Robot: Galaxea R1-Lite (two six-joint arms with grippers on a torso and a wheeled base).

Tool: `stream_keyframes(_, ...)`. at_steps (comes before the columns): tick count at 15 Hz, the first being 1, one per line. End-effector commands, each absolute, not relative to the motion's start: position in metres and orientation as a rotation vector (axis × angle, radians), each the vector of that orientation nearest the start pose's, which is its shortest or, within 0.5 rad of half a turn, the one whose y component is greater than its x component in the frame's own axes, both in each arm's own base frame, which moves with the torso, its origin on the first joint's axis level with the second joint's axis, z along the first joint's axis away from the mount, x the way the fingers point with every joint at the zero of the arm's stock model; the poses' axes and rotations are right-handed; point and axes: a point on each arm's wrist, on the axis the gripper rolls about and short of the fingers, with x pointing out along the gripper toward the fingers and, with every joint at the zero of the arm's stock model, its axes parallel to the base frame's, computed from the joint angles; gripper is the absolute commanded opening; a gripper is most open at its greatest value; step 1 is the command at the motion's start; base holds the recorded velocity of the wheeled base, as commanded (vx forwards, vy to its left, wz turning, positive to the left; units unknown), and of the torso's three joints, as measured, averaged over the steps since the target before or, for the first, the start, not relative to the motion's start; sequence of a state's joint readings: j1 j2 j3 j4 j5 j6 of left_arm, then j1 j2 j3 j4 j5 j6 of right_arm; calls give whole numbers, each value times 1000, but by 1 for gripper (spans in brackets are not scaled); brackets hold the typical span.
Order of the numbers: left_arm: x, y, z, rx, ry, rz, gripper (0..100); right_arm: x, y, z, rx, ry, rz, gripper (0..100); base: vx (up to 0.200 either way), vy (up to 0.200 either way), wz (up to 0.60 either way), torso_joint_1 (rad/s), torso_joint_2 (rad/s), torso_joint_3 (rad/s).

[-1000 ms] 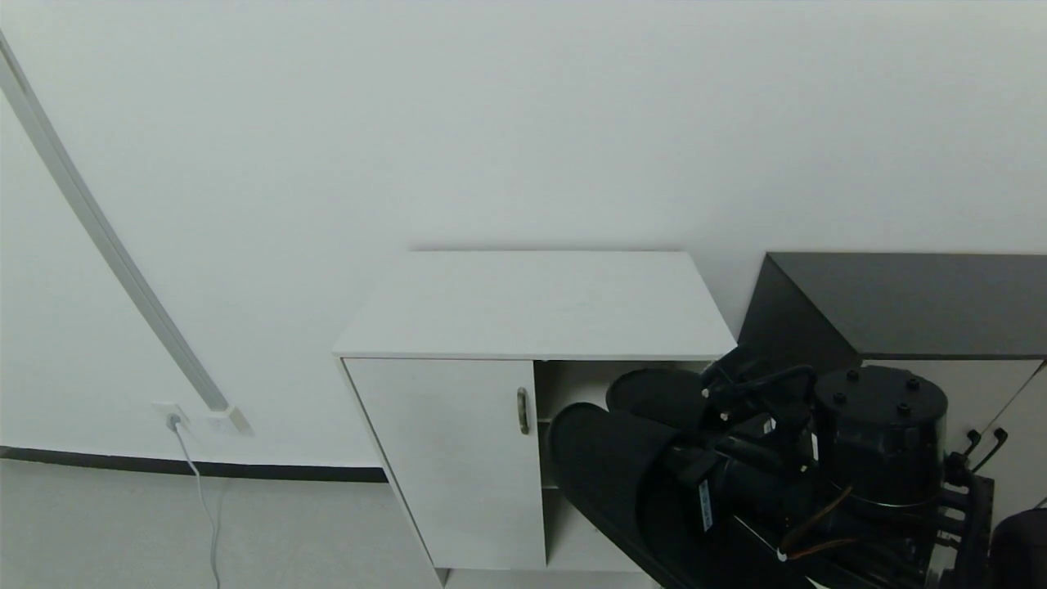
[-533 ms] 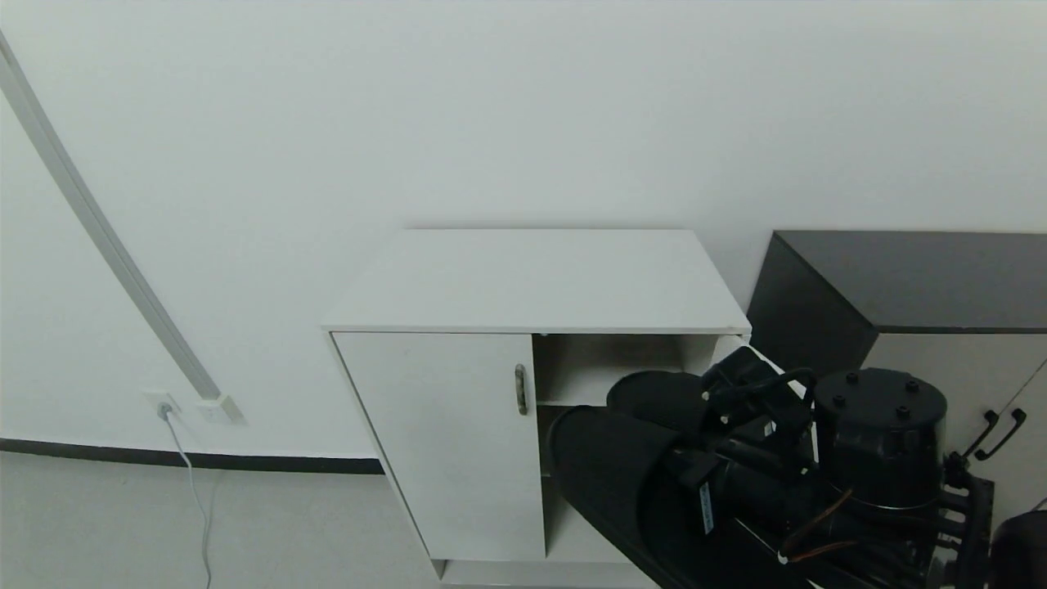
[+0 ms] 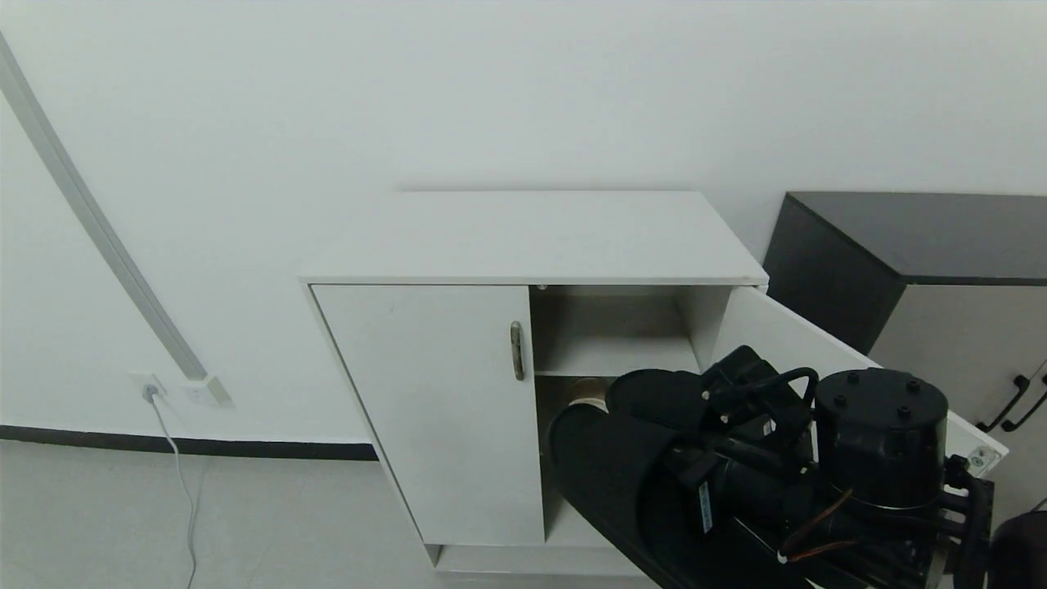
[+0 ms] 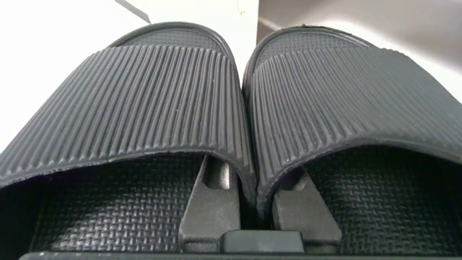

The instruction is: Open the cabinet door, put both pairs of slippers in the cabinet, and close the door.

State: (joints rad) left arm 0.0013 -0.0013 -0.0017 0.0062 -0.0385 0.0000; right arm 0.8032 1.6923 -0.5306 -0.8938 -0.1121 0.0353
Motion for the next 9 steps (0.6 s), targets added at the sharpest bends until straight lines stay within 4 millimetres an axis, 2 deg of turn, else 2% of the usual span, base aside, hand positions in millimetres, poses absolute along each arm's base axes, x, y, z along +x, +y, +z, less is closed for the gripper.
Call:
stream_keyframes(1, -23, -1, 75, 0, 3, -35, 0, 193, 196, 139, -90, 263, 683, 0, 0, 0, 0, -198, 515, 310)
stream_keyframes(9, -23, -1, 76, 0, 3, -37, 0, 192, 197, 138, -91, 265, 686, 0, 0, 0, 0, -166, 489, 323)
